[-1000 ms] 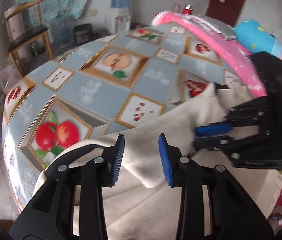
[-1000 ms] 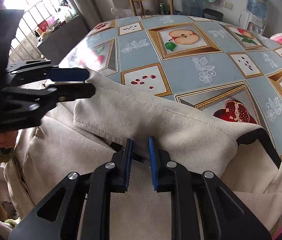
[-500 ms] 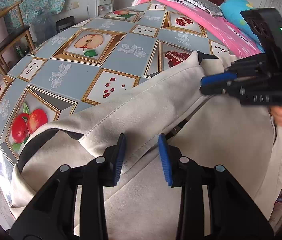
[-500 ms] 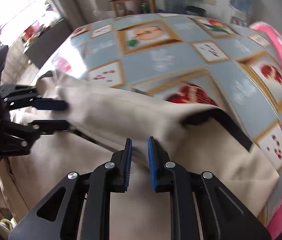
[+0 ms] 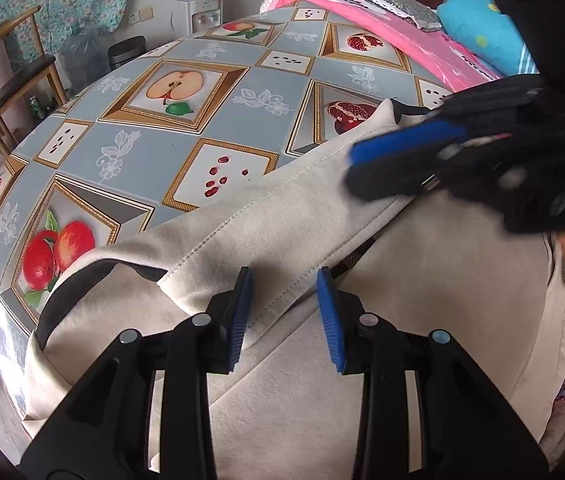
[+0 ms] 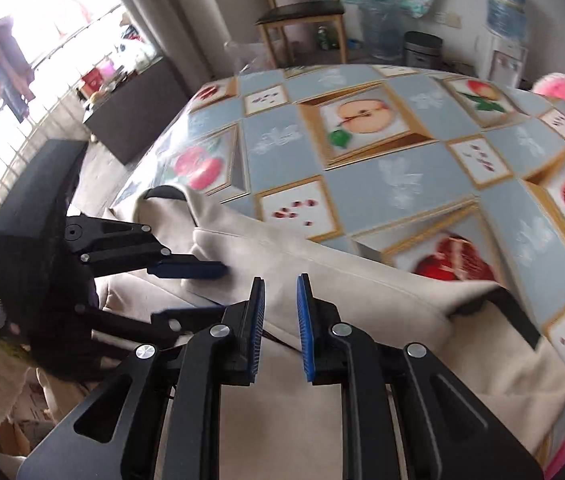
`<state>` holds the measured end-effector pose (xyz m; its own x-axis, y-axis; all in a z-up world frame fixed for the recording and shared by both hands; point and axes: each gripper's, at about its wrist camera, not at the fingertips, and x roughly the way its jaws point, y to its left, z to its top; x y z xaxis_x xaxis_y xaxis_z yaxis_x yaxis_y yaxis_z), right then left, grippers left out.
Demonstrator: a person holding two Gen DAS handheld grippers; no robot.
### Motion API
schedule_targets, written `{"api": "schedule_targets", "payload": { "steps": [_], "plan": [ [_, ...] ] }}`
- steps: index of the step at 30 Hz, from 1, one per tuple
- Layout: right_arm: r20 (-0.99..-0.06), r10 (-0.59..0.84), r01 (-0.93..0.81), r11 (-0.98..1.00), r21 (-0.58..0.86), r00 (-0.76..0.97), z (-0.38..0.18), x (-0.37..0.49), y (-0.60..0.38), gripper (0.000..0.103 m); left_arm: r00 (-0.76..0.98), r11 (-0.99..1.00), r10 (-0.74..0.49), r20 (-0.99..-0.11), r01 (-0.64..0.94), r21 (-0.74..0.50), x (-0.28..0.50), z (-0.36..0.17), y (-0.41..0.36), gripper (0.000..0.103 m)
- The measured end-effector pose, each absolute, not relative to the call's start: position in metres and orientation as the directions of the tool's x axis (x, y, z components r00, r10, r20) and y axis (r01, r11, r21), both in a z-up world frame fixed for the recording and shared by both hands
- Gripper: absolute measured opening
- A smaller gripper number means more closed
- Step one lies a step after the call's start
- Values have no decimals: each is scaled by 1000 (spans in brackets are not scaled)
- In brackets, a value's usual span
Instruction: Fold large clothes
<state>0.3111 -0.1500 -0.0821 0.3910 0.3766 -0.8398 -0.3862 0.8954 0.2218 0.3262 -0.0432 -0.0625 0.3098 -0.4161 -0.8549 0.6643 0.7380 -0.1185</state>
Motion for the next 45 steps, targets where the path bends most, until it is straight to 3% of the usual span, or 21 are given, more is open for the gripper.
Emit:
{"api": "schedule_targets", "payload": {
  "steps": [3,20,25,34,38,41,43,45],
  "plan": [
    [-851,351,-373,906,202,391,-102,317,-143,16,315,732,-414,-854,673,-106,325,-63,-42,33],
    [-858,314,-369,915,160,407,-82,300,-156,16,315,725,-424,-849,679,-110,324,-62,-41,33],
    [-870,293,-349,925,153,396,-105,295,-179,16,313,729,-436,-844,673,-127,325,-62,-38,33],
    [-882,200,-204,971,122,426,-101,289,-226,16,317,735,-432,-844,667,-126,323,-62,-33,33],
    [-875,221,-177,972,158,432,-105,289,-235,16,314,751,-435,-844,643,-148,325,-61,-32,33],
    [-868,201,-159,977,143,453,-92,282,-233,20,348,772,-404,-846,625,-112,319,-51,-31,33],
    [-849,230,-150,972,179,476,-75,269,-237,31,389,785,-391,-834,614,-81,311,-36,-24,33],
    [-826,238,-139,971,194,511,-56,251,-242,51,427,805,-384,-819,590,-70,302,-20,-12,33]
  ]
}}
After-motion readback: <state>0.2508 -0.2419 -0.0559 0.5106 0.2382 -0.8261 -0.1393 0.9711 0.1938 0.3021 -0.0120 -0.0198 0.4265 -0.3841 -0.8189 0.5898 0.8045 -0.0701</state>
